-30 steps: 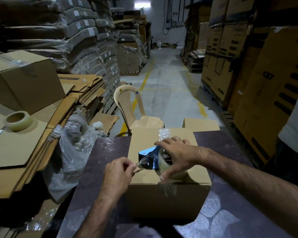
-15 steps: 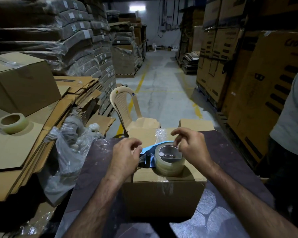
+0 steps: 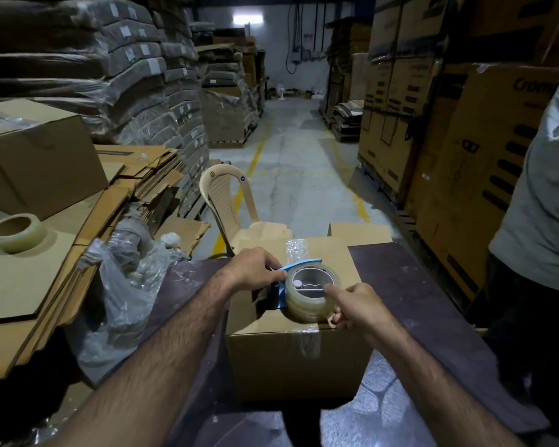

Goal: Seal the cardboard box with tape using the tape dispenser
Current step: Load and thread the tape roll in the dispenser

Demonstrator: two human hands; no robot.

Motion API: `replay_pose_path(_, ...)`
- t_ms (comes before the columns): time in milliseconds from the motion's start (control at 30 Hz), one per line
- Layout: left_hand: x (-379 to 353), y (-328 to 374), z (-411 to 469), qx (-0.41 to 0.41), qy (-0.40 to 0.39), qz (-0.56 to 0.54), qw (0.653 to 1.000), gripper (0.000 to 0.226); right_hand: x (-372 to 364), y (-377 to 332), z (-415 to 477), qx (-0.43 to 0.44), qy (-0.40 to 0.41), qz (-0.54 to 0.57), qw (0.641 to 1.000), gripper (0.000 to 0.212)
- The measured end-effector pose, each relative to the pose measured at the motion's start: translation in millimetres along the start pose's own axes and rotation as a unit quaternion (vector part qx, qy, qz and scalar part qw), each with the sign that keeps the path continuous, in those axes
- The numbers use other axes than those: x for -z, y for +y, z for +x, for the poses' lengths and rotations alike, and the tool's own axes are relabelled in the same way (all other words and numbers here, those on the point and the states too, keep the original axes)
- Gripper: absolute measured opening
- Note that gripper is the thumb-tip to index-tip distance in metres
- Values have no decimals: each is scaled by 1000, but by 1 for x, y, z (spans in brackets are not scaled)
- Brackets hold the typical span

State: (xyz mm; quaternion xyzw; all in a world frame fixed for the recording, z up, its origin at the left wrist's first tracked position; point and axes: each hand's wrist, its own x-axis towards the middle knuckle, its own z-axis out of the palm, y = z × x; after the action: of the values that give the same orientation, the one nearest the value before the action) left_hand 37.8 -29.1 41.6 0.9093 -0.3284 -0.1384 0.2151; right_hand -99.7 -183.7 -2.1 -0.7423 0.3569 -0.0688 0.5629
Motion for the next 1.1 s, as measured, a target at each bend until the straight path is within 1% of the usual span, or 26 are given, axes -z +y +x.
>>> replay_pose_path(100,4,1,3,0,-13,10,1000,20,-3,-2,0,-14,-21,72,997,29)
replay_pose_path(167,3,-1,3,10,-3,10,1000,19,-3,-6,-3,-10,-27,101,994,29)
replay_pose_path(267,-5,-5,-2,34,12,-48,998,20,-2,-18,-8,8,-25,149,989,30)
replay_pose_path(333,-13,-7,-5,54,11,-113,992,19,-4,-25,-5,42,15,128,991,37)
replay_pose_path(400,-22,-8,-8,79,3,-176,981,22,-7,-34,-2,80,56,96,991,50)
replay_pose_path(467,-26,-7,-11,99,-12,-203,974,23,-9,-43,3,111,61,81,989,67)
replay_pose_path(500,-28,-6,-13,105,-25,-206,973,24,-9,-48,6,125,48,72,988,70)
replay_pose_path(567,-30,-3,-17,115,-45,-212,969,26,-8,-57,11,148,10,58,987,68)
replay_pose_path(667,-33,1,-18,134,-60,-269,952,30,-4,-66,25,160,-58,42,985,67)
replay_pose_path(733,-34,3,-16,146,-63,-305,939,26,-2,-70,33,158,-97,46,982,67)
replay_pose_path(800,-34,3,-14,147,-42,-310,938,19,-1,-71,38,152,-110,49,981,66)
replay_pose_path(867,-36,5,-13,127,-16,-281,951,14,-1,-68,42,142,-117,62,981,63)
replay_pose_path(933,-38,6,-13,108,9,-241,965,14,0,-63,45,127,-122,92,980,60)
replay_pose_path(1000,-37,7,-11,105,23,-243,964,16,1,-60,46,128,-125,99,979,61)
replay_pose_path(1067,-34,8,-9,111,62,-242,962,16,3,-60,44,143,-116,74,980,61)
replay_pose_path(1100,-31,9,-8,108,88,-233,962,15,5,-60,41,159,-94,40,982,58)
